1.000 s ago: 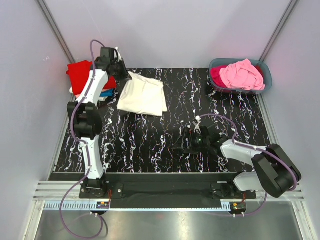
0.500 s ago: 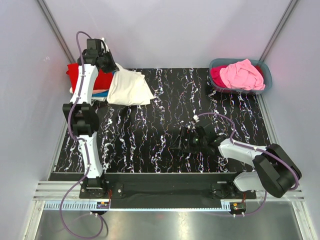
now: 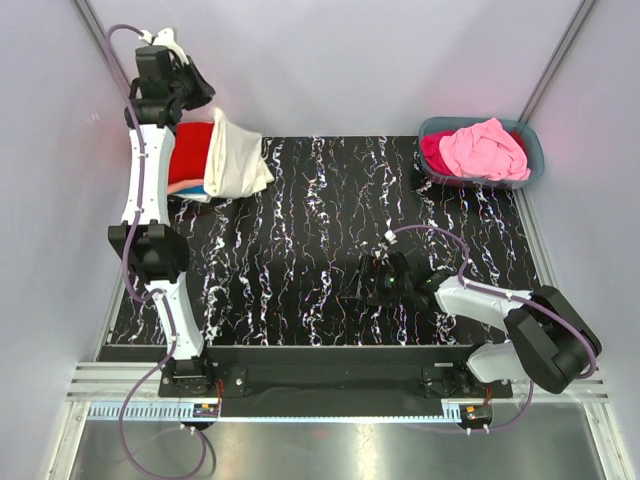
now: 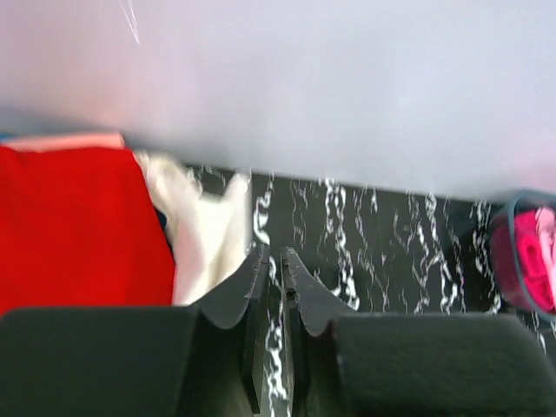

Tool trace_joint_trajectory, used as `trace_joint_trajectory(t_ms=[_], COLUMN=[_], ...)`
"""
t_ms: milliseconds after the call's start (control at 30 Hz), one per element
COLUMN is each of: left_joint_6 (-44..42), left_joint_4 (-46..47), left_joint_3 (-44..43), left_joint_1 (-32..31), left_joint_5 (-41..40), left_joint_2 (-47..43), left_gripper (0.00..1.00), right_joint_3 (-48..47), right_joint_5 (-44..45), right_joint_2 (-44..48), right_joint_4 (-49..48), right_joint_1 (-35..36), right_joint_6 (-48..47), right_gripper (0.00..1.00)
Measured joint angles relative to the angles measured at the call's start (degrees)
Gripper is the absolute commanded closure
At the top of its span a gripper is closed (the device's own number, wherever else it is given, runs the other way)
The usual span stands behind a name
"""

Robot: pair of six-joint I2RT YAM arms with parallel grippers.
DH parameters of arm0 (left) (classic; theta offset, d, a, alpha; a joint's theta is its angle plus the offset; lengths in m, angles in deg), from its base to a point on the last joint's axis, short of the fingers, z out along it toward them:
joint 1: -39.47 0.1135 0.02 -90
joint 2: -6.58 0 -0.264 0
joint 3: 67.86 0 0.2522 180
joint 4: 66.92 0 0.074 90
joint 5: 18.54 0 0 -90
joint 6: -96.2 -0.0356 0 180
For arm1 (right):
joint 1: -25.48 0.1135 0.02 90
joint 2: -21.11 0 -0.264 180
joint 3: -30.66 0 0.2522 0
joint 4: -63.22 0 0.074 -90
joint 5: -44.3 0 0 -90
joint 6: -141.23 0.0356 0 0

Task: Fold and stack the t-shirts
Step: Neatly place the folded tshirt to the corner

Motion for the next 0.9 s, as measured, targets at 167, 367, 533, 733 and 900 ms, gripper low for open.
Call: trace_joint_trajectory(t_ms=[167, 367, 533, 733, 900], left_joint_6=[0.00, -0.37, -1.70, -6.43, -12.04], left_joint_4=[3.93, 4.83, 7.76, 12.20, 12.35], left_joint_3=[0.00, 0.20, 10.36, 37.59, 38.58], left_joint_1=[0.81, 1.20, 1.16, -2.21, -8.26], left_joint_5=[0.00, 0.00, 0.00, -4.11, -10.14], left_joint_2=[-0.96, -0.98, -3.98, -12.13, -11.58], left_gripper=[0.86, 0.70, 0.50, 0.31, 0.28], right_joint_3=[-0.09, -0.81, -0.87, -0.90, -0.94], right_joint_5=[0.00, 0.02, 0.02, 0.07, 0.35], right_joint_2=[-0.37, -0.96, -0.98, -1.01, -1.03], right_joint_4=[0.07, 0.28, 0.39, 0.39, 0.42], right_joint_1=[0.00, 0.00, 0.04, 0.04, 0.04], right_joint_6=[-0.31, -0.50, -0.50, -0.50, -0.50], right_gripper=[0.08, 0.08, 0.09, 0.09, 0.09])
